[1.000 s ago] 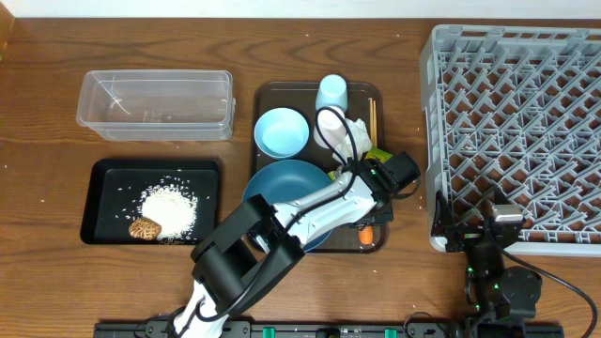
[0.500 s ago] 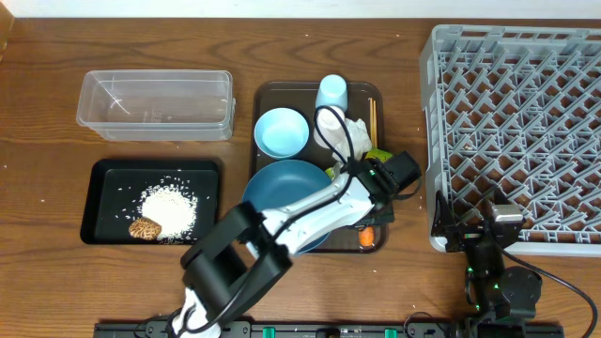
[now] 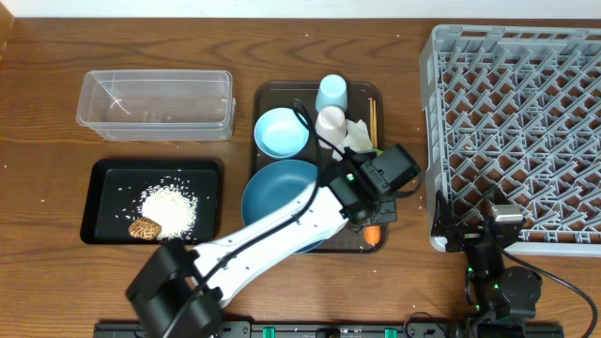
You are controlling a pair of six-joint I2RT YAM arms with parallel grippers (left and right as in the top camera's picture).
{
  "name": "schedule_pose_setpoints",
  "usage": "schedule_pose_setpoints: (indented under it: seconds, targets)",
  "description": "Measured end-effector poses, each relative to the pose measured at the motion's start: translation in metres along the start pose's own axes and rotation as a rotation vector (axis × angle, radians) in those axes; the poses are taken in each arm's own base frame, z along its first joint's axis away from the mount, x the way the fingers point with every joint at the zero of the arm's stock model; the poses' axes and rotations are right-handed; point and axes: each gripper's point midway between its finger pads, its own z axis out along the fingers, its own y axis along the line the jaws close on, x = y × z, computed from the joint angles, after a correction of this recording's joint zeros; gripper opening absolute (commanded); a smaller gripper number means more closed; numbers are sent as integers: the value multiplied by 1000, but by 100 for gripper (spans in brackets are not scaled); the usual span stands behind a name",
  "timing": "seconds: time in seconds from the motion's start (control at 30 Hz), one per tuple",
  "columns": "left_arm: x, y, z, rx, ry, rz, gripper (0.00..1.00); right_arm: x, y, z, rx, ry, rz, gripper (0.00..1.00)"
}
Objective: Sort waste into correct bins and load items into the dishwasher rack
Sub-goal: 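Carry the carrot with the left gripper over the black tray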
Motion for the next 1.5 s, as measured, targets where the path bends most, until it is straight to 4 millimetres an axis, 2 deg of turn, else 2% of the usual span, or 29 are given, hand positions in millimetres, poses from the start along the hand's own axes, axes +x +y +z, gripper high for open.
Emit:
schedule_pose_setpoints:
  seconds: [0.07, 0.2, 0.37, 0.6, 0.7, 0.9, 1.03, 1.13, 1.23, 1.4, 1.5]
  targets:
    - [-2, 9, -10, -17, -5, -14, 12, 0, 0, 0, 0, 0, 0, 99]
    - [-26, 46, -39, -85, -69, -92, 12, 0, 0, 0, 0, 0, 0, 99]
    - [-68, 115, -79, -202, -190, -264, 12, 0, 0, 0, 0, 0, 0, 99]
    - [-108, 218, -109, -383, -289, -530, 12, 0, 0, 0, 0, 0, 0, 99]
    - [-115, 260, -116, -444, -310, -643, 12, 0, 0, 0, 0, 0, 0, 99]
    - [-113, 347, -123, -530, -328, -898, 12, 0, 0, 0, 0, 0, 0, 99]
    - [-108, 392, -120, -530, -349, -1046, 12, 0, 0, 0, 0, 0, 0, 99]
    - [-105, 412, -108, -496, -356, -1119, 12, 0, 0, 0, 0, 0, 0, 99]
    - [-101, 423, -92, -459, -358, -1161, 12, 0, 0, 0, 0, 0, 0, 99]
    - [-93, 430, -74, -434, -346, -1185, 13, 0, 0, 0, 0, 0, 0, 99]
    - [-94, 430, -72, -425, -343, -1185, 21, 0, 0, 0, 0, 0, 0, 99]
